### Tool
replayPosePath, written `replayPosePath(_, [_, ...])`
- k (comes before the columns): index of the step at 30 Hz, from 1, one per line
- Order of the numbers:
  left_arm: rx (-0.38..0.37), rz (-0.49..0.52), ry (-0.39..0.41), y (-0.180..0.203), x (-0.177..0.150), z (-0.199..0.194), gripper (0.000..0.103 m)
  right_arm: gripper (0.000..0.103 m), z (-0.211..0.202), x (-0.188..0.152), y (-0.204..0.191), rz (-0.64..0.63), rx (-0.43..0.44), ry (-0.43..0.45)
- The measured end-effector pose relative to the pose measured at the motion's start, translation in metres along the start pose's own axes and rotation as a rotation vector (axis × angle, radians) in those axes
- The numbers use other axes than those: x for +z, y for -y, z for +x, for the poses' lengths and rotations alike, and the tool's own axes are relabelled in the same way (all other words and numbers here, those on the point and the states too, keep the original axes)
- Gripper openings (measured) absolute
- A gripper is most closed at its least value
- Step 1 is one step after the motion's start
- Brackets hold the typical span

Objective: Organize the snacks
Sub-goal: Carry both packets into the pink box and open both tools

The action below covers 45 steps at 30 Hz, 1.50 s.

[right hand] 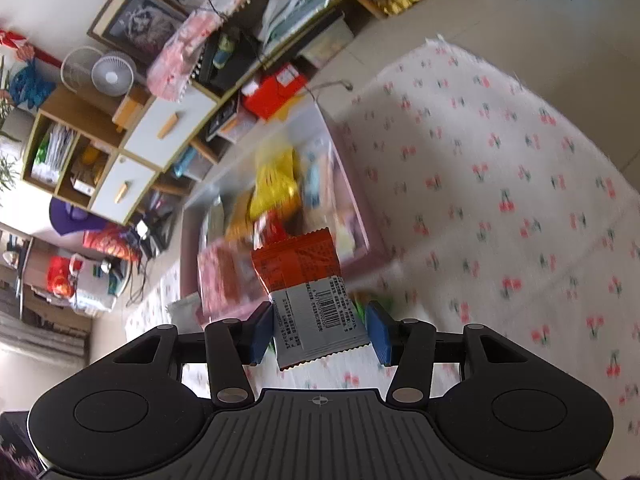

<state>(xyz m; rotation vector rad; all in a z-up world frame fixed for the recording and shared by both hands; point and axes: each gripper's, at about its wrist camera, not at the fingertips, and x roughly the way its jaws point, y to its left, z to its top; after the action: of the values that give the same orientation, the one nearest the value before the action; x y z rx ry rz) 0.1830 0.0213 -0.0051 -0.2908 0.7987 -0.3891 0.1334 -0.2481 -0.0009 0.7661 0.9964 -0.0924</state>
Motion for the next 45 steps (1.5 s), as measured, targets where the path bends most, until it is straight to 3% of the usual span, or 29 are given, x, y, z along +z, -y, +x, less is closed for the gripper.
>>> replayPosePath(5, [-0.02, 0.026, 0.025, -0.002, -0.001, 0.009, 0.012, 0.049, 0.014, 0.013, -0.003, -0.02, 0.021, 0.037])
replayPosePath(8, [0.004, 0.035, 0.001, -0.005, 0.002, 0.018, 0.012, 0.049, 0.029, 0.012, -0.002, -0.036, 0.018, 0.009])
replayPosePath(14, [-0.018, 0.014, -0.004, -0.013, 0.005, 0.028, 0.012, 0.049, 0.042, 0.019, -0.009, -0.061, 0.051, 0.046])
replayPosePath(27, [-0.004, -0.005, -0.016, -0.018, 0.004, 0.037, 0.013, 0.052, 0.055, 0.021, -0.007, -0.107, 0.032, 0.092])
replayPosePath(32, [0.023, -0.011, 0.002, -0.017, 0.006, 0.035, 0.025, 0.061, 0.057, 0.019, -0.006, -0.087, 0.039, 0.086])
replayPosePath(42, [0.028, 0.011, -0.003, -0.01, 0.006, 0.032, 0.043, 0.062, 0.051, 0.019, -0.007, -0.097, 0.041, 0.082])
replayPosePath(45, [0.03, 0.018, -0.009, -0.008, 0.005, 0.027, 0.052, 0.068, 0.045, 0.018, -0.007, -0.104, 0.042, 0.086])
